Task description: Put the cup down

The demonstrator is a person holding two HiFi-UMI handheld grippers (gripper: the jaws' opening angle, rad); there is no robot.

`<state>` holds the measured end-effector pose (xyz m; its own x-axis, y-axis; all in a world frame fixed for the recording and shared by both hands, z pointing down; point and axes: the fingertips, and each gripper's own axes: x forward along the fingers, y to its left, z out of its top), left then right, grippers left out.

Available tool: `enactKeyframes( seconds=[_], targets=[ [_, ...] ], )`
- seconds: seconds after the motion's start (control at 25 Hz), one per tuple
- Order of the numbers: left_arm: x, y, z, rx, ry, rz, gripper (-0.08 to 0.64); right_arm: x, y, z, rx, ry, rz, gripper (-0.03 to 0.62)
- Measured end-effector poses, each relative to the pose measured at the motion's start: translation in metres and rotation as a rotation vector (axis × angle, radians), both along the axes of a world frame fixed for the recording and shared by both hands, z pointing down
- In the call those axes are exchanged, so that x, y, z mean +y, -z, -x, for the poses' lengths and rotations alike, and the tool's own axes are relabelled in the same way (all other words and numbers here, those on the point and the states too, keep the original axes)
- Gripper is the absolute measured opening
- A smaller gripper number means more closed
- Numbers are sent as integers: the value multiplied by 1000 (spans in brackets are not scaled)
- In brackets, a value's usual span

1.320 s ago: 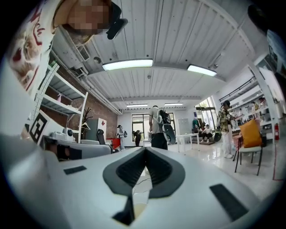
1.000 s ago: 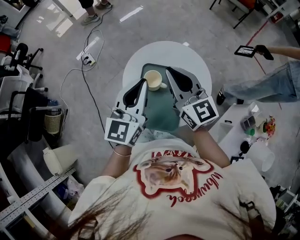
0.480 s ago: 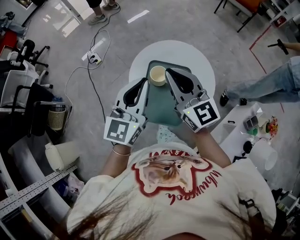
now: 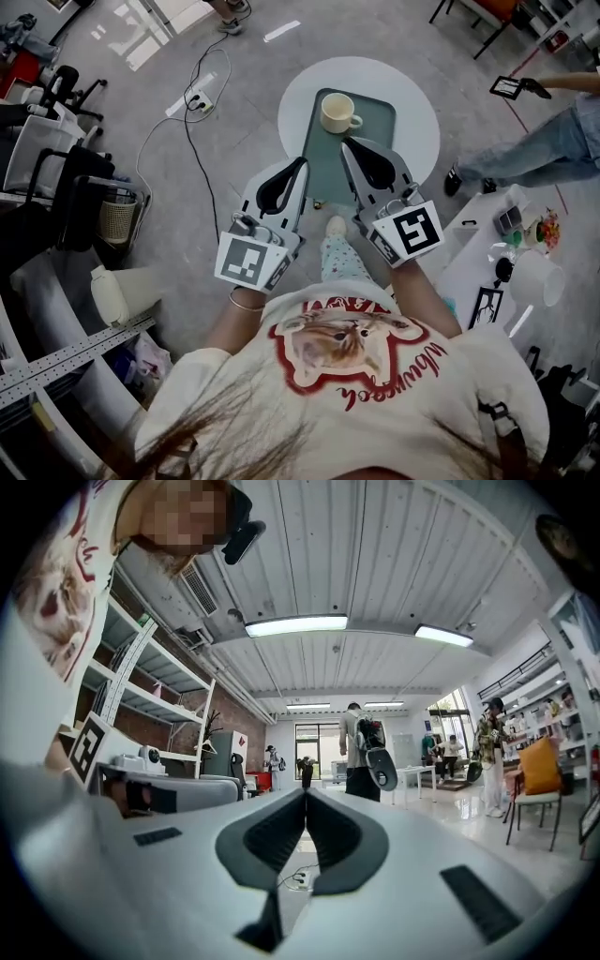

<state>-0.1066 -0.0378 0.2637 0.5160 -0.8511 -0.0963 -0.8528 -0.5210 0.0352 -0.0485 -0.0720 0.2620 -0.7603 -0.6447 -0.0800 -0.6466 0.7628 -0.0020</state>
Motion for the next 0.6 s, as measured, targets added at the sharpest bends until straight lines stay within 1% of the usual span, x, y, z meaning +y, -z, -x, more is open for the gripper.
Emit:
enactKeyframes(
  seconds=[0.12, 0.24, 0.44, 0.6],
  targets=[
    [35, 6, 4, 11, -5, -22, 14, 36, 4, 7, 2, -5, -12, 29],
    [65, 11, 2, 17, -21, -43, 14, 69, 11, 5, -8, -25, -34, 29],
    [109, 14, 3, 16, -51, -51, 14, 111, 17, 0, -27, -72, -32, 29],
    [138, 22, 2, 31, -49, -49, 14, 142, 25, -5, -29, -79, -31, 28]
  ],
)
